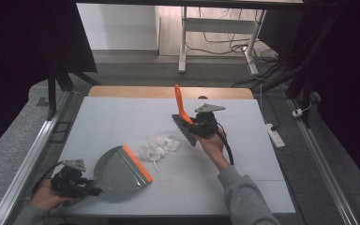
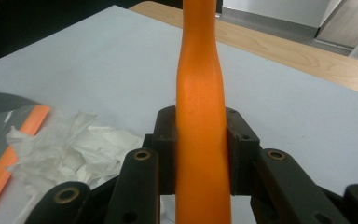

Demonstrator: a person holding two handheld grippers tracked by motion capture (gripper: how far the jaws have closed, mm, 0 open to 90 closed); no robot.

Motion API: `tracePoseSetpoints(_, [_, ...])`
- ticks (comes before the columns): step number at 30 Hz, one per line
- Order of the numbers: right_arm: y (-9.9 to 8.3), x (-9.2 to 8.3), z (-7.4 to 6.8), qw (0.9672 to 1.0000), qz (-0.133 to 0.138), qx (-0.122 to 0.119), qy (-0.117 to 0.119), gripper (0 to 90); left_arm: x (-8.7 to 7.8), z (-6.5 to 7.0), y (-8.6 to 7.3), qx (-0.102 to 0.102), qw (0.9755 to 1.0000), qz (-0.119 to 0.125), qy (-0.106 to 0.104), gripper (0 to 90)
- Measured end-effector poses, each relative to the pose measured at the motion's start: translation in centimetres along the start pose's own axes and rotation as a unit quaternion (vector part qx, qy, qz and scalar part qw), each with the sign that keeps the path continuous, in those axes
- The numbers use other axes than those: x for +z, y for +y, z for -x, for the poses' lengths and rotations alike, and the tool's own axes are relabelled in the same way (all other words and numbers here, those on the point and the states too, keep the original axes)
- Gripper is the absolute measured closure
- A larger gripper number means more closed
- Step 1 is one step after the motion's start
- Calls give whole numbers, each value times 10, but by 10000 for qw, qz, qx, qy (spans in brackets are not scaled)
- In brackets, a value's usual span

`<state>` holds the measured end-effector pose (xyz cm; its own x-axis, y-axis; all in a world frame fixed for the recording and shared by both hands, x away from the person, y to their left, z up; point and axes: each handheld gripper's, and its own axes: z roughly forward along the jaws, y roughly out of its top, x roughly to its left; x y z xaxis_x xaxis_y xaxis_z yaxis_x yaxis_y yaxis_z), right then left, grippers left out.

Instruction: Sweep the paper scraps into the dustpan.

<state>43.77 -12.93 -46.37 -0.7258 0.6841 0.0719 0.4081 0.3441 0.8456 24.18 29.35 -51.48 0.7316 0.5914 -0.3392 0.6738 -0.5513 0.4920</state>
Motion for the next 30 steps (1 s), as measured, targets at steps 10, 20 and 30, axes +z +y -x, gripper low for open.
tracePoseSetpoints(10, [9, 13, 1, 9999, -81, -16, -87, 701, 2, -2, 1, 17, 10000, -7, -31, 614])
tracePoseSetpoints(20, [5, 23, 0, 9997, -199, -25, -152, 701, 3, -2, 1, -32, 10000, -8, -27, 614])
tracePoseSetpoints(30, [7, 42, -12, 9995, -271, -142, -91, 702, 6, -2, 2, -42, 10000, 11, -38, 614])
